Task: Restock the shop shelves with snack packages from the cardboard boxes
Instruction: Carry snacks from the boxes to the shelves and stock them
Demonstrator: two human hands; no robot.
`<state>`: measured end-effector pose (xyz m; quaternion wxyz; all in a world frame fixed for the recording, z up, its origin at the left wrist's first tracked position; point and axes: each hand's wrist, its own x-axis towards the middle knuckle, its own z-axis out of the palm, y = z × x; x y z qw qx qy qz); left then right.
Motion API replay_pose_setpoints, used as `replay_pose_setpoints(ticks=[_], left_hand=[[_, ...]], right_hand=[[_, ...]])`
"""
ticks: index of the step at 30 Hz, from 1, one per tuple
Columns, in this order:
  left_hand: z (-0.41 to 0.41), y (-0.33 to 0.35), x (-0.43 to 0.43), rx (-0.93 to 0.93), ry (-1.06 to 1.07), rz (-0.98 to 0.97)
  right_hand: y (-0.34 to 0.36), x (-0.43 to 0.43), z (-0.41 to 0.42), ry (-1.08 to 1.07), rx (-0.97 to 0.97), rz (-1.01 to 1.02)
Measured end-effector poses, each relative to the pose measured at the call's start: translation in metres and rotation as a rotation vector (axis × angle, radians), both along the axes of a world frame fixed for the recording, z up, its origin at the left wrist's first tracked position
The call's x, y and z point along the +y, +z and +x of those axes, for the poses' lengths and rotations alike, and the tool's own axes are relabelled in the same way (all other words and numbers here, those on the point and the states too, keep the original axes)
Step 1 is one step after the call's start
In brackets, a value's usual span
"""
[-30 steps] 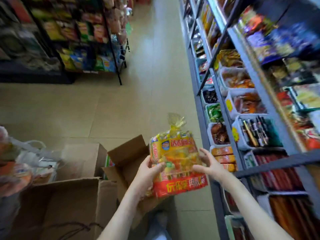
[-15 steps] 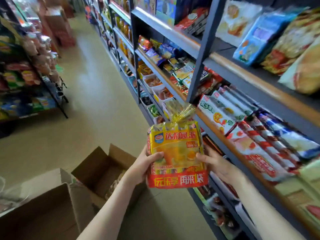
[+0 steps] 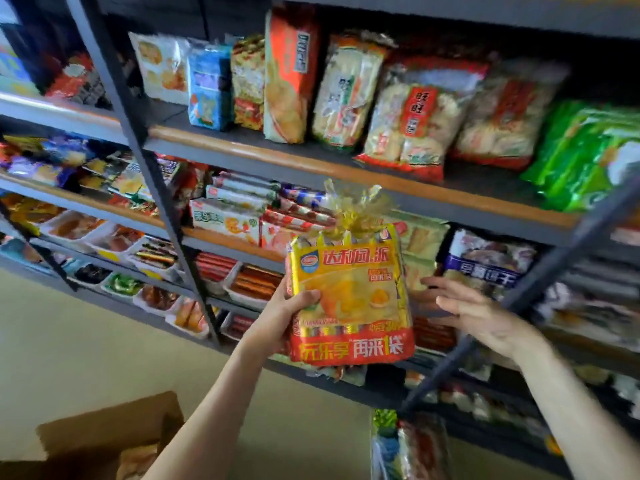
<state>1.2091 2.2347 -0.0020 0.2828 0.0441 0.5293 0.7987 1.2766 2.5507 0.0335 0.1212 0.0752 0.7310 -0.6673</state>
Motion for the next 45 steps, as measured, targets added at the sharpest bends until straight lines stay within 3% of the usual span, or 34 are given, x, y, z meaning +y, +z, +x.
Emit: replay_pose_setpoints(ticks=[10,21,25,36,45], left_hand=[[0.051,0.018,0.133,0.011,-0.191,0.015],[0.157,0.064,0.362,0.075,-0.358,0.095],[0.165,0.085,0.424,0.063,-0.412,0.127],[0.136,0.131,0.554,0.275,-0.433,-0.001],[0.169,0.118,0.63,0.327,-0.537,0.005]], right_hand=[[0.005,0.111,0.123,-0.337,0.103,-0.091],[0.071,0.248,0.241,-0.486,0.429,0.071],[0.078,0.297,0.258,-0.558,0.458,0.063],[0.091,0.39,0.247,-0.794,0.447,-0.004],[0.074,0.455,0.285,-0.904,0.45,-0.011]])
